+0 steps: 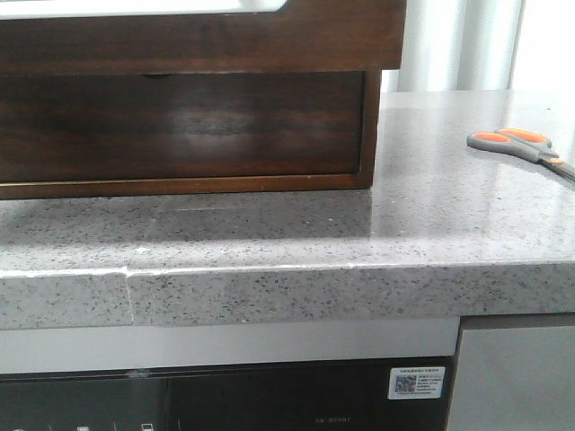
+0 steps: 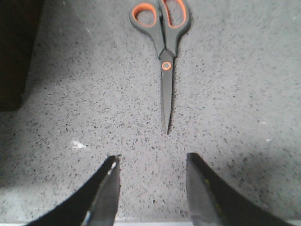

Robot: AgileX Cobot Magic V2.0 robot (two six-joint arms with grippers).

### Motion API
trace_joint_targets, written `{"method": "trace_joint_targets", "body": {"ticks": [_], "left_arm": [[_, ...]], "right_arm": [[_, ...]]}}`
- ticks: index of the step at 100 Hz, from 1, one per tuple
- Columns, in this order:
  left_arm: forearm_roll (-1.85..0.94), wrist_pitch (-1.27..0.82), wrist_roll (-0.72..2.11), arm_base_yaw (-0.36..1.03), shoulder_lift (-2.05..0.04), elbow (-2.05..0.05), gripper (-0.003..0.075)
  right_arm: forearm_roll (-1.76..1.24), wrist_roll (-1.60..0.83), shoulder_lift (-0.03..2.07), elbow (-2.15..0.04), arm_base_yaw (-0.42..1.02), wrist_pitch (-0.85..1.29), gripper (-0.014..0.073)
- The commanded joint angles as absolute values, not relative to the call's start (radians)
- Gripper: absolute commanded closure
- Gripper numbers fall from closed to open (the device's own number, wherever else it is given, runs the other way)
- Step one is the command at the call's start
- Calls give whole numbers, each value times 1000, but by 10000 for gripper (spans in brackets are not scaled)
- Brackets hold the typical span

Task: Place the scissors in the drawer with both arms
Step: 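Lower the right gripper over the grey-orange scissors and grasp them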

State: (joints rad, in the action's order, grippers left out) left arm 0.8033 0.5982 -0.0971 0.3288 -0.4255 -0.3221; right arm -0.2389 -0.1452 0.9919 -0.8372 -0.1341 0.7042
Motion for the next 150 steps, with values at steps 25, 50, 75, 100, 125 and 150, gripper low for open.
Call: {"method": "trace_joint_targets", "body": {"ticks": [25, 50, 75, 100, 125, 150], "left_arm": [[594, 513, -217, 333, -350, -347, 717], [542, 425, -270, 333, -321, -347, 717], [541, 408, -354, 333, -321, -347, 717], [541, 196, -530, 333, -321, -403, 717], [417, -116, -530, 333, -321, -546, 716], [310, -180, -524, 333, -321, -569, 716]], "right_arm": [[-250, -181, 1310, -1157, -133, 768, 342], [-244, -255, 1496, -1373, -112, 864, 342], [-219, -255, 1670, -1551, -110, 1009, 342], [-205, -253, 1752, -1597, -110, 1056, 342], [-175, -241, 1788, -1599, -110, 1045, 342], [-146, -227, 1813, -1602, -110, 1028, 342]]}}
